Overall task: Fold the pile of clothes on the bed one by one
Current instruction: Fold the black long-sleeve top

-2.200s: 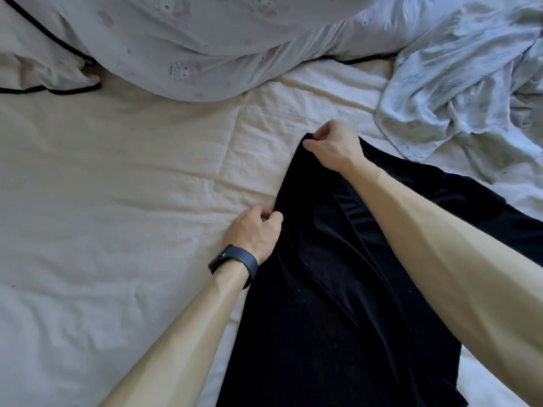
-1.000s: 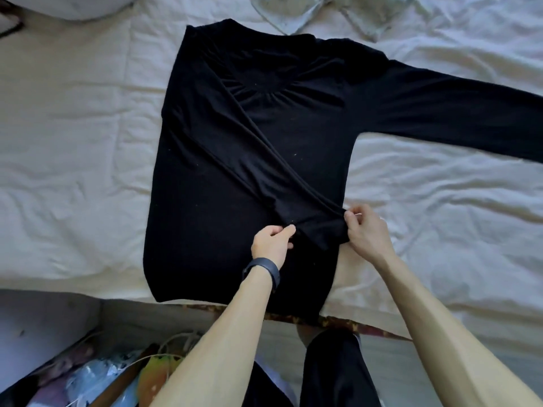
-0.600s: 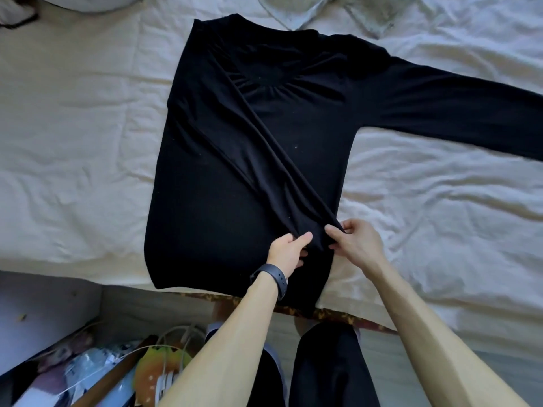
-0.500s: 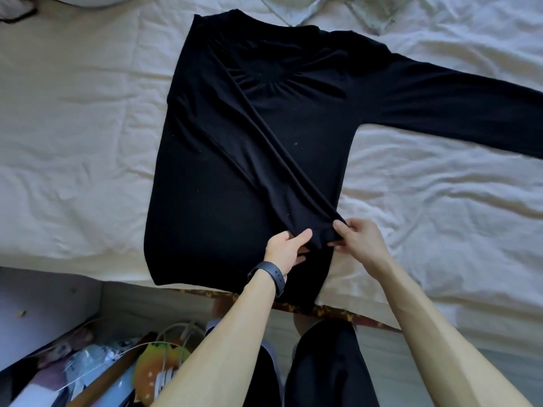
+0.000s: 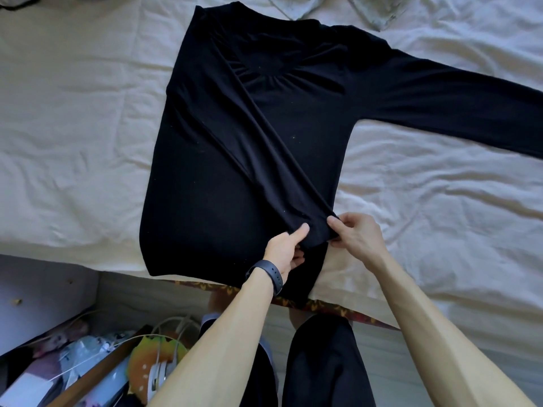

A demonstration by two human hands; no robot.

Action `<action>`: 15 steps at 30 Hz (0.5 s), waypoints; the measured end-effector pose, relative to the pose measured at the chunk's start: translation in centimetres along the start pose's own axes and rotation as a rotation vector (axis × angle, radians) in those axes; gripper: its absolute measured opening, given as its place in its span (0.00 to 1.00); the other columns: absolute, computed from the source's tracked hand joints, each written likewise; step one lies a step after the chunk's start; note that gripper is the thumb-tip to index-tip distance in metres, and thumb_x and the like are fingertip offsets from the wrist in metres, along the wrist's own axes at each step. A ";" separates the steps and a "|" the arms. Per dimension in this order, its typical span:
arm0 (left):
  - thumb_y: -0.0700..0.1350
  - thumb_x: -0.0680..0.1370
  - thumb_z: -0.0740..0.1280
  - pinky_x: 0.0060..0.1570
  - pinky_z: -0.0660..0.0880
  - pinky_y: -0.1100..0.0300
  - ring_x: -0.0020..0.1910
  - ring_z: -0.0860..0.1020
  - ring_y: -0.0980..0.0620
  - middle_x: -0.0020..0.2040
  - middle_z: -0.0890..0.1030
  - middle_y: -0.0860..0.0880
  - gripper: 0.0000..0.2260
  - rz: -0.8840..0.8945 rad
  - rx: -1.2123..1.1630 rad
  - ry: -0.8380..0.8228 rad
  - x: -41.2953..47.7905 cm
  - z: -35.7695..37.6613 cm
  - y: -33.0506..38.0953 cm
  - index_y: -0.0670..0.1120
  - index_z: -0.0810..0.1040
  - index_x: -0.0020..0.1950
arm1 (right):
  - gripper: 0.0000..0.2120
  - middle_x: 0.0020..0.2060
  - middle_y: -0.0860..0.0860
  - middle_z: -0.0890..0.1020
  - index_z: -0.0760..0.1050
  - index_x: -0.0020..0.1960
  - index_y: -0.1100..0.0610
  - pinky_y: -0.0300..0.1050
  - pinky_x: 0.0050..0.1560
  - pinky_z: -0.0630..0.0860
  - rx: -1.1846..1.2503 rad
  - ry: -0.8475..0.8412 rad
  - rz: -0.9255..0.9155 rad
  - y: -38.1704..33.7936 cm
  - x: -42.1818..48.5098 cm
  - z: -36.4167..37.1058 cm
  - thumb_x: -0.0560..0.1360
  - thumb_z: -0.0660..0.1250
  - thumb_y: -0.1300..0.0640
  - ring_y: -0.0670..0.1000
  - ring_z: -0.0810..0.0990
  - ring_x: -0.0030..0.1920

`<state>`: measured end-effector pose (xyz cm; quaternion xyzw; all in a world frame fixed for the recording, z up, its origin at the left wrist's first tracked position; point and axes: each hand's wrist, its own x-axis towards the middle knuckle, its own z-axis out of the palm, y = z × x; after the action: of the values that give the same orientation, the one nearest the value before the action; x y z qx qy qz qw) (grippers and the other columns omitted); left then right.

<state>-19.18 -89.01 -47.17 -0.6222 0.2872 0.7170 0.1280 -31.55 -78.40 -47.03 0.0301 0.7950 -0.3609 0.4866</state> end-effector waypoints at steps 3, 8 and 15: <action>0.48 0.80 0.69 0.49 0.76 0.55 0.51 0.81 0.48 0.52 0.84 0.49 0.08 -0.013 -0.168 -0.050 -0.4 -0.3 0.0 0.48 0.81 0.56 | 0.14 0.41 0.53 0.87 0.82 0.48 0.61 0.45 0.43 0.83 0.158 -0.133 0.028 -0.1 -0.6 -0.9 0.85 0.61 0.57 0.52 0.87 0.42; 0.54 0.74 0.76 0.42 0.76 0.60 0.39 0.84 0.55 0.42 0.86 0.51 0.13 0.104 0.227 -0.015 -0.8 0.4 -1.2 0.46 0.79 0.43 | 0.16 0.43 0.55 0.83 0.77 0.49 0.62 0.43 0.38 0.82 -0.002 0.048 0.030 0.8 -0.4 -1.4 0.85 0.54 0.56 0.52 0.84 0.41; 0.67 0.74 0.68 0.45 0.78 0.56 0.46 0.84 0.52 0.48 0.84 0.52 0.22 0.050 0.474 0.124 -0.1 0.1 0.3 0.48 0.79 0.49 | 0.08 0.47 0.47 0.79 0.74 0.54 0.54 0.47 0.46 0.73 -0.452 0.250 -0.103 1.1 -0.7 -0.2 0.80 0.59 0.51 0.52 0.77 0.49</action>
<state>-19.38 -89.20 -46.95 -0.6103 0.4699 0.5930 0.2347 -30.88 -77.24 -47.02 -0.0756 0.9099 -0.1922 0.3599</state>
